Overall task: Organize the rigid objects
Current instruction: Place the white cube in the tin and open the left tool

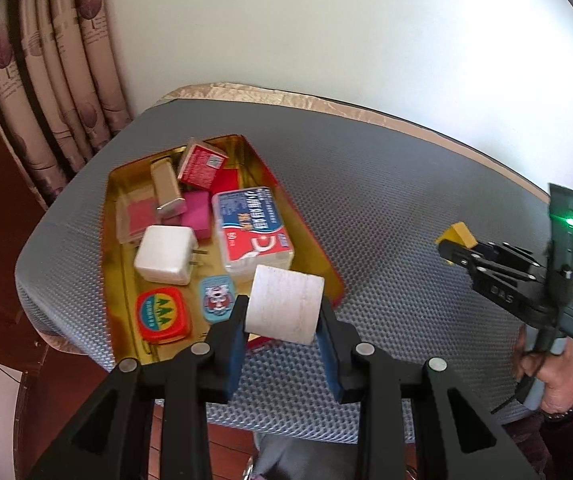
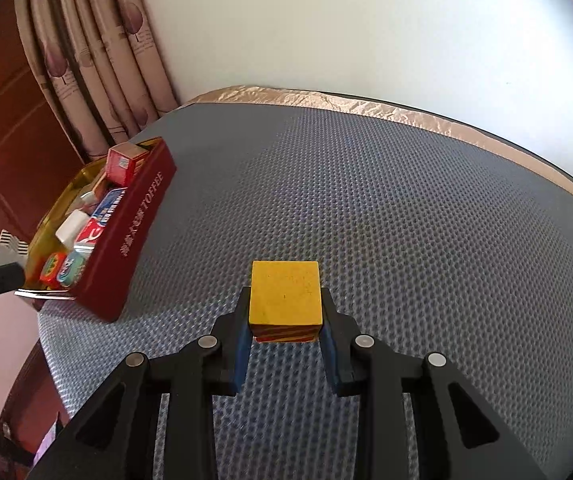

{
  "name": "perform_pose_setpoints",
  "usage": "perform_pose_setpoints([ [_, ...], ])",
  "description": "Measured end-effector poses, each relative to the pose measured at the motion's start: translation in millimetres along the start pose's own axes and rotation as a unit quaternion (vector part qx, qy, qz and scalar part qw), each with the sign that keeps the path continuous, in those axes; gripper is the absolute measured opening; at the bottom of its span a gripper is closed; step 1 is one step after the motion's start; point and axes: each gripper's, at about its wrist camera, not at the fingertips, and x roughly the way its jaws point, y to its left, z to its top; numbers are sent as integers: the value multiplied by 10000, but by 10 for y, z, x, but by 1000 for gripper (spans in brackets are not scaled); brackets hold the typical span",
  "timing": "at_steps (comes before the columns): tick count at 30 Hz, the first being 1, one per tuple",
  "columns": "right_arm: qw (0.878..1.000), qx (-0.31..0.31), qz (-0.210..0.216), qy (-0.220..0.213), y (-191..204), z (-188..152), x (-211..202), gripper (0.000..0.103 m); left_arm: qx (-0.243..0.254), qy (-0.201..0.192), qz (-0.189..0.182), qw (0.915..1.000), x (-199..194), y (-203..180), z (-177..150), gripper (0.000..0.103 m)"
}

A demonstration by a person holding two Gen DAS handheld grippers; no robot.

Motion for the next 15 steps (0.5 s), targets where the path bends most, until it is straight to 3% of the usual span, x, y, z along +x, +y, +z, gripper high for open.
perform_pose_setpoints([
  [15, 9996, -37, 259, -113, 304, 98, -258, 28, -420, -154, 674, 9967, 144, 510, -44, 33],
])
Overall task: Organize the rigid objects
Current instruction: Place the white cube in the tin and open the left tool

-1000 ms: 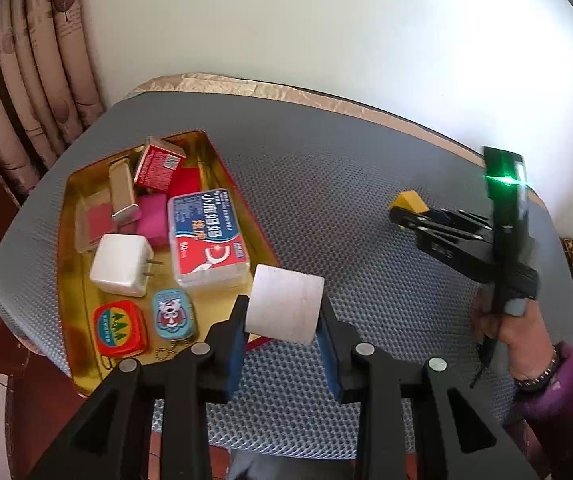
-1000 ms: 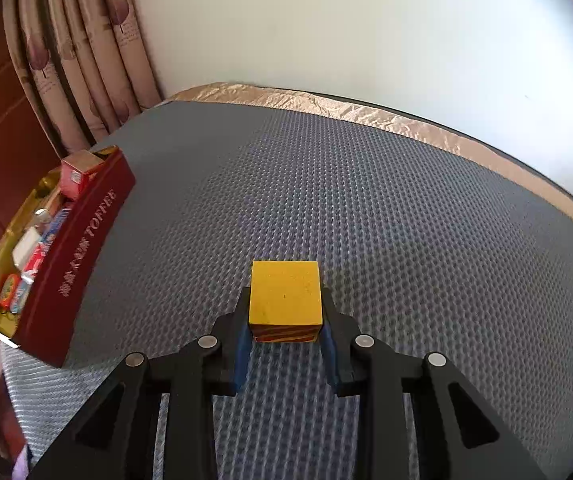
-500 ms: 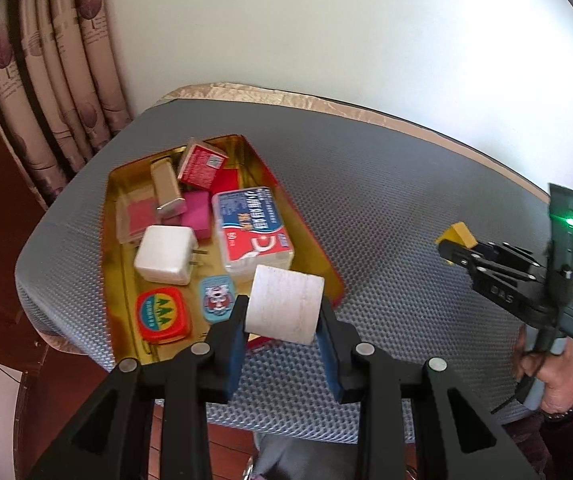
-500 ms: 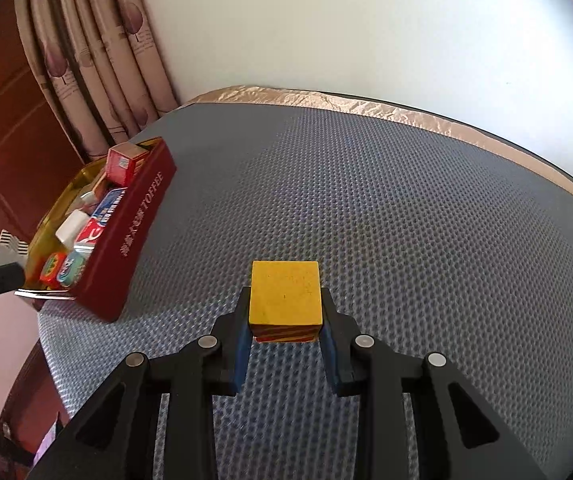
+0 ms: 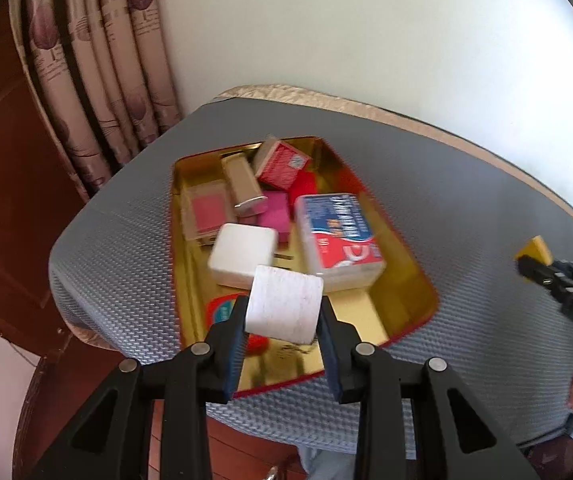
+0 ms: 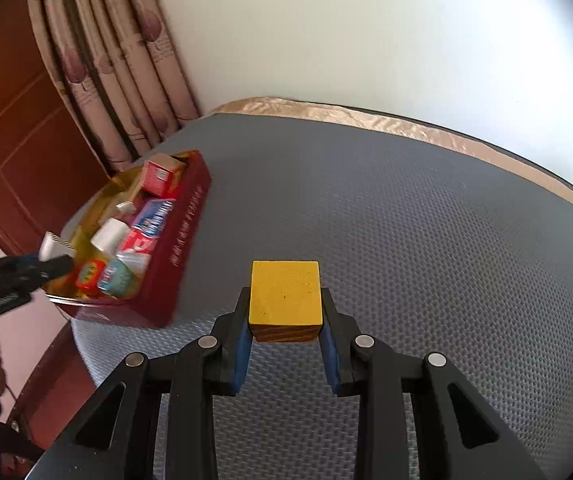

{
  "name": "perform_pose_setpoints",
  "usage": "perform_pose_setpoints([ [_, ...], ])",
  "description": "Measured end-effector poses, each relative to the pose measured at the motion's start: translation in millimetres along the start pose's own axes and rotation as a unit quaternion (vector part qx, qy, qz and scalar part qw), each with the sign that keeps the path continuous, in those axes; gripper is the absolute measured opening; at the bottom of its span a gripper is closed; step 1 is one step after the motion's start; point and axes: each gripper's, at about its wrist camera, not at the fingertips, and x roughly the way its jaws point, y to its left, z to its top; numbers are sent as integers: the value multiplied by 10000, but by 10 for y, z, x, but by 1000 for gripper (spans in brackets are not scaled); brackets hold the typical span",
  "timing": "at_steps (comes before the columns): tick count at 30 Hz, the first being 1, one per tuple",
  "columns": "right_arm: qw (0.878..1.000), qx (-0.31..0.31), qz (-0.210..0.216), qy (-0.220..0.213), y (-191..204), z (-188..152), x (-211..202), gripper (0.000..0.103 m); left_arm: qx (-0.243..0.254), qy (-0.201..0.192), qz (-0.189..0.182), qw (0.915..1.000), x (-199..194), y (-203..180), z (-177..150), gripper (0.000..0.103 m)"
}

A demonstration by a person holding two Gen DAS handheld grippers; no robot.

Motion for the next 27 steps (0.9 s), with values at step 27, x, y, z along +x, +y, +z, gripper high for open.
perform_pose_setpoints([
  [27, 9881, -695, 1340, 310, 1303, 359, 448, 28, -298, 19, 458, 9985, 175, 298, 68, 46],
])
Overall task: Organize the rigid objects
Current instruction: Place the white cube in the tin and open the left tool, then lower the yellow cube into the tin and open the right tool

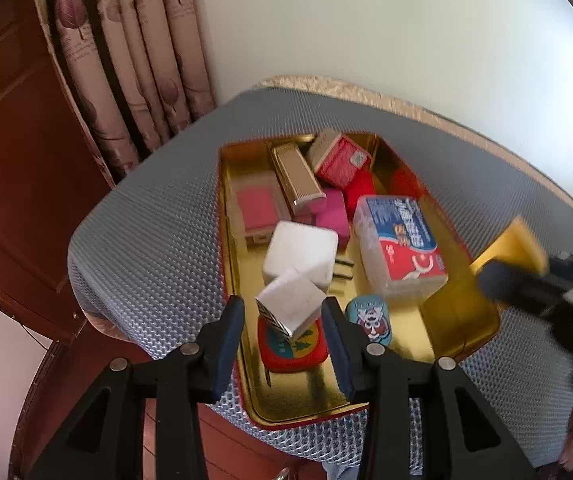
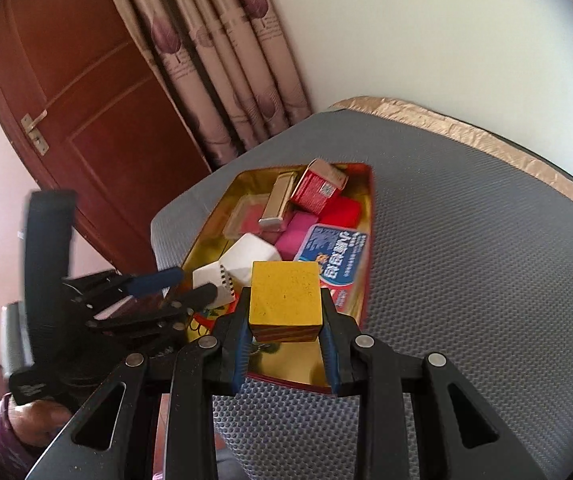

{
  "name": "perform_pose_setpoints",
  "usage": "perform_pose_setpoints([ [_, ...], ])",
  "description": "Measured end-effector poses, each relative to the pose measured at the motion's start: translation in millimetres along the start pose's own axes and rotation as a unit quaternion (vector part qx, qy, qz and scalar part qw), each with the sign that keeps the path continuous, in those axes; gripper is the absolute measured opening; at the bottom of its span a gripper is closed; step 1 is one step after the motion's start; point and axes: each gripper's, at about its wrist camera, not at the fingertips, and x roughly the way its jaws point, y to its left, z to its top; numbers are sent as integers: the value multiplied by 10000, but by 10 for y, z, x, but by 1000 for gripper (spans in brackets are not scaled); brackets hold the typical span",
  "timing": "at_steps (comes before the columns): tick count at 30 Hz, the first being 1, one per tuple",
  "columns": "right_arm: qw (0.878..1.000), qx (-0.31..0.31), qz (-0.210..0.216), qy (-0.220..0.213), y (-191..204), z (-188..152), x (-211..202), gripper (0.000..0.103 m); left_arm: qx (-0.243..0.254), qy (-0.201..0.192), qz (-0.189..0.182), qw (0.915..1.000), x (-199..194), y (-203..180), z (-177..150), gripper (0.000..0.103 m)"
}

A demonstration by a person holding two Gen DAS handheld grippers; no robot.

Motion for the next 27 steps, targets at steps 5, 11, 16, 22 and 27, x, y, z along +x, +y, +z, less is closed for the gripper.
perform_pose_setpoints([
  [5, 9999, -16, 16, 164, 53, -26, 157, 28, 32, -466, 280, 9985, -202, 37, 34, 64],
  [11, 9998, -11, 6, 219, 94, -12, 275, 30, -52, -448, 154, 9989, -213, 73, 49, 64],
  [16, 10000, -45, -39, -7, 125, 17, 203, 30, -119, -468, 110, 9988, -214, 100, 45, 64],
  [22, 9979, -107, -322, -560, 144, 2, -104, 41, -203, -559, 3, 9982, -283, 115, 37, 64],
  [27, 9895, -308, -761, -1187, 259, -92, -435, 64, -273, -814, -66, 9963, -435, 109, 43, 64],
])
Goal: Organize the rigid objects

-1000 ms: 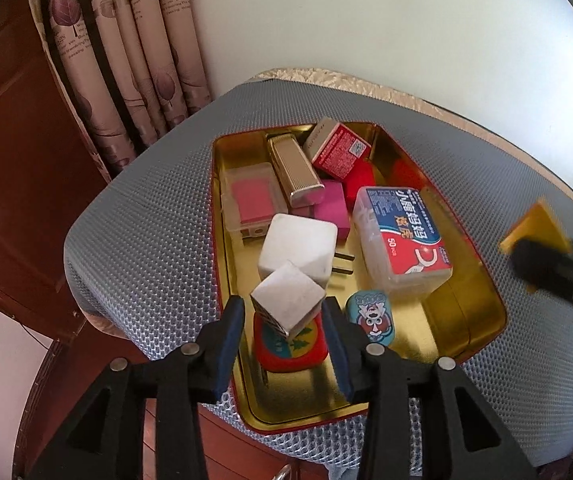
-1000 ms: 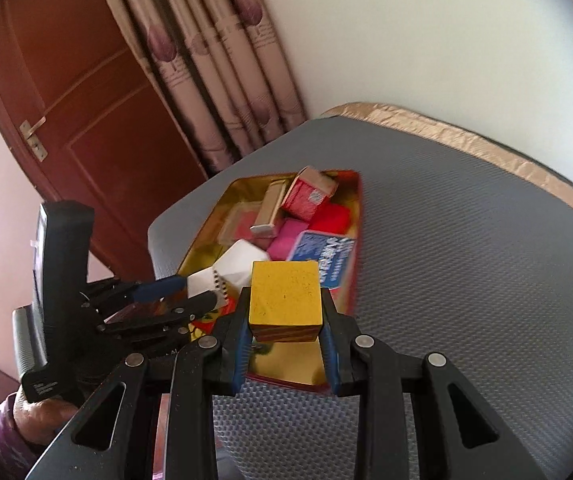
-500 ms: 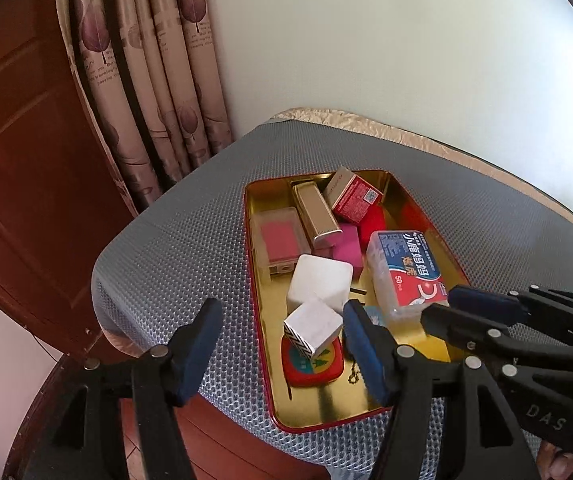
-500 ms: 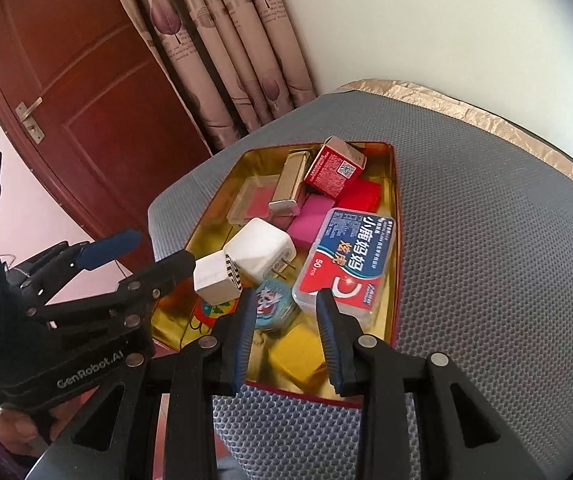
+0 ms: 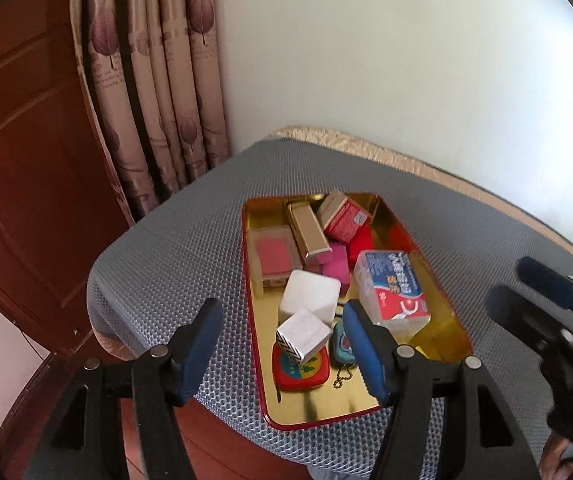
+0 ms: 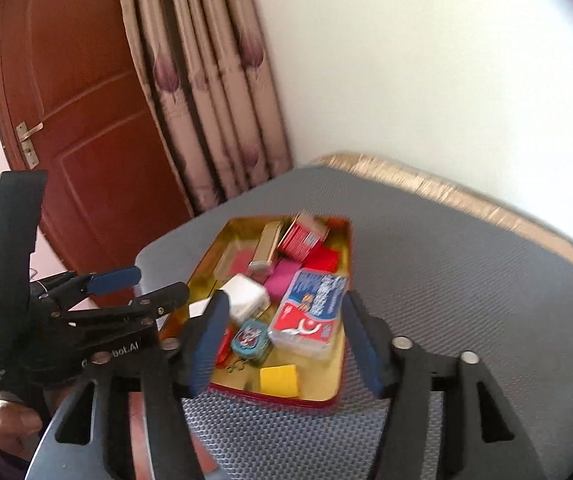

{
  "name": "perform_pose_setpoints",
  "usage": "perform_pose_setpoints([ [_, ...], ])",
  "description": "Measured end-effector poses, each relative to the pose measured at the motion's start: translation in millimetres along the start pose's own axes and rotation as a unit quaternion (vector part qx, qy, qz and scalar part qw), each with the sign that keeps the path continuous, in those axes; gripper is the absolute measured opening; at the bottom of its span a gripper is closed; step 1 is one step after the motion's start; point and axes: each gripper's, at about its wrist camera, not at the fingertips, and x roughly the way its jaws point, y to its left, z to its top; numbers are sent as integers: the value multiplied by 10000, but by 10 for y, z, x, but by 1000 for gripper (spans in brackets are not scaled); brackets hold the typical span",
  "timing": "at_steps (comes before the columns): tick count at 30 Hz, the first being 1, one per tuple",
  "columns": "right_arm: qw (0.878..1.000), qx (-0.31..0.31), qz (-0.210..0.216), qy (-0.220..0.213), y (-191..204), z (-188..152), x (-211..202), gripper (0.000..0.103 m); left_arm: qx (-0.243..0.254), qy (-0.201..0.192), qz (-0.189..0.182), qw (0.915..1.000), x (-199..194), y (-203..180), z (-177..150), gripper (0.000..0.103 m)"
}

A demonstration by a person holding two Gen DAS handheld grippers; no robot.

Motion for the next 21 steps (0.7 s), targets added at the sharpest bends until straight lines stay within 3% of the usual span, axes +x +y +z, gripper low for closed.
perform_pose_setpoints([
  [2, 9995, -94, -168, -264, 36, -7, -140, 83, 32, -190, 41, 9998, -107, -26, 14, 64],
  [4, 9978, -234, -340, -516, 93, -17, -276, 91, 54, -361, 61, 9993, -210, -46, 23, 64],
  [9, 9971, -309, -361, -587, 135, -30, -434, 91, 113, -927, -227, 9954, -553, -74, 49, 68],
  [12, 9970, -268, -381, -621, 118, -54, -518, 91, 313, -1375, -46, 9900, -786, -146, 52, 79],
  [15, 9966, -256, -424, -654, 109, -101, -627, 92, 477, -1818, -8, 9822, -1025, -230, 18, 81],
  [18, 9966, -225, -451, -648, 87, -136, -704, 93, 662, -1932, 54, 9789, -1136, -322, 4, 82],
  [21, 9966, -185, -467, -648, 63, -154, -779, 94, 702, -1788, 75, 9813, -1154, -372, 23, 82],
])
